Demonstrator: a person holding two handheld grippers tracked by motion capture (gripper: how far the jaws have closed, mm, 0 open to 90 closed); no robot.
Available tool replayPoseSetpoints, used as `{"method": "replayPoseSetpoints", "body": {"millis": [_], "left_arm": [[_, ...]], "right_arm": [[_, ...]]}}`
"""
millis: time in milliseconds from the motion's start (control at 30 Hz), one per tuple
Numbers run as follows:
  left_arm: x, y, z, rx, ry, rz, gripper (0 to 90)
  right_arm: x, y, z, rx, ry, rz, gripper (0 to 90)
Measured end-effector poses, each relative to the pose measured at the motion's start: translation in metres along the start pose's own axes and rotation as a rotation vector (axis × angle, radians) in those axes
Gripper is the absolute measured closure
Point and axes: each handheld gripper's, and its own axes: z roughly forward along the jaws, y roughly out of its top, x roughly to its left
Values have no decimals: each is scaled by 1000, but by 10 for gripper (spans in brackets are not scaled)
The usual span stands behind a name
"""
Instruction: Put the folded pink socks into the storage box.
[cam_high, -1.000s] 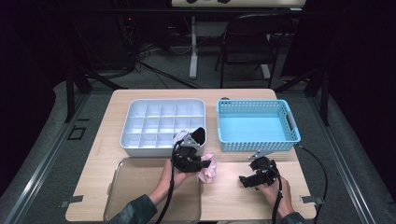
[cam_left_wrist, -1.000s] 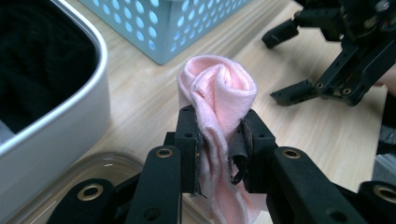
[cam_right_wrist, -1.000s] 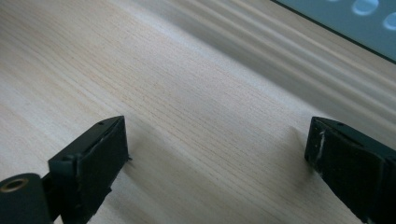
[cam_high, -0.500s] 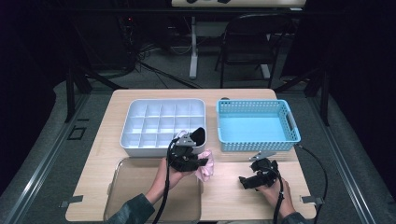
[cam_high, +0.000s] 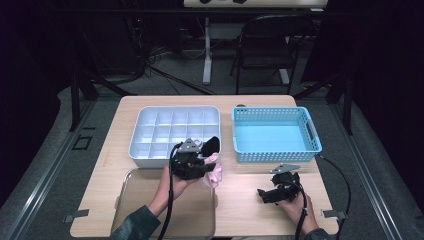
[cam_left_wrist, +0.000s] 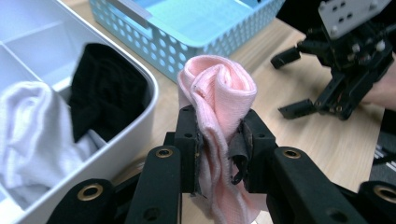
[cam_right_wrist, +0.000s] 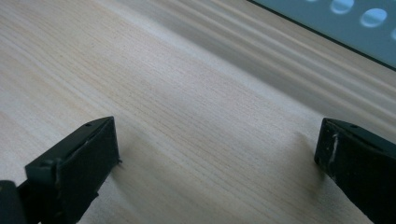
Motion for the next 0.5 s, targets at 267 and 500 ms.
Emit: {"method": "replayPoseSetpoints", "body": {"millis": [267,500], "left_arm": [[9,10,-20,-64,58,5,728],[28,14,-38,-129,126,-26,728]], "right_arm": [[-1,0,2,-24,-10,14,0],[-2,0,3,-36,-11,18,0]]}}
